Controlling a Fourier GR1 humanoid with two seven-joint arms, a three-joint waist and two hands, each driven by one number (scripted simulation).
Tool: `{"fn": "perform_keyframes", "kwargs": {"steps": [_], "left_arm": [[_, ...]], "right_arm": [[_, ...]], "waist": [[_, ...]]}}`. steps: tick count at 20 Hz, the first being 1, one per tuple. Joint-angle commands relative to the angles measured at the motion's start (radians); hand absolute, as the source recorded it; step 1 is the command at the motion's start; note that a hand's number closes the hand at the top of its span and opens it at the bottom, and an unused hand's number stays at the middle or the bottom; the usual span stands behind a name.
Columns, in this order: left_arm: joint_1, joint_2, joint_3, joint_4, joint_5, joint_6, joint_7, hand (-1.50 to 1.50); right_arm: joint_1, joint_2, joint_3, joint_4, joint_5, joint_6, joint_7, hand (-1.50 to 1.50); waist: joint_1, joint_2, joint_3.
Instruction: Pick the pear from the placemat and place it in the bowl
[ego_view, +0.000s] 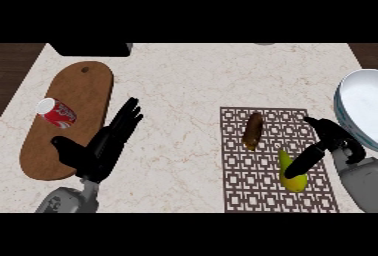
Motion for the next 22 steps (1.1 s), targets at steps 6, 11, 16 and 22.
{"fn": "perform_keyframes", "kwargs": {"steps": [6, 11, 16, 22], "left_arm": [[-0.067, -0.026, 0.043, 0.034, 0.0, 0.0, 0.053, 0.0], [0.008, -0.026, 0.032, -0.03, -0.026, 0.001, 0.047, 0.0], [-0.012, -0.045, 0.045, -0.006, -0.03, -0.016, 0.05, 0.0], [0.033, -0.061, 0.046, 0.02, -0.061, -0.051, -0.011, 0.0]], "right_arm": [[-0.075, 0.1, 0.079, 0.054, 0.028, 0.034, 0.232, -1.5], [-0.038, 0.096, 0.069, 0.061, 0.05, 0.034, 0.2, -1.5], [-0.031, 0.156, 0.087, 0.133, 0.124, -0.02, 0.17, -1.5], [-0.059, 0.173, 0.048, 0.289, 0.172, -0.009, 0.046, -1.5]], "waist": [[-0.007, 0.0, 0.001], [-0.008, -0.002, 0.001], [-0.009, -0.002, 0.001], [0.0, 0.002, 0.002]]}}
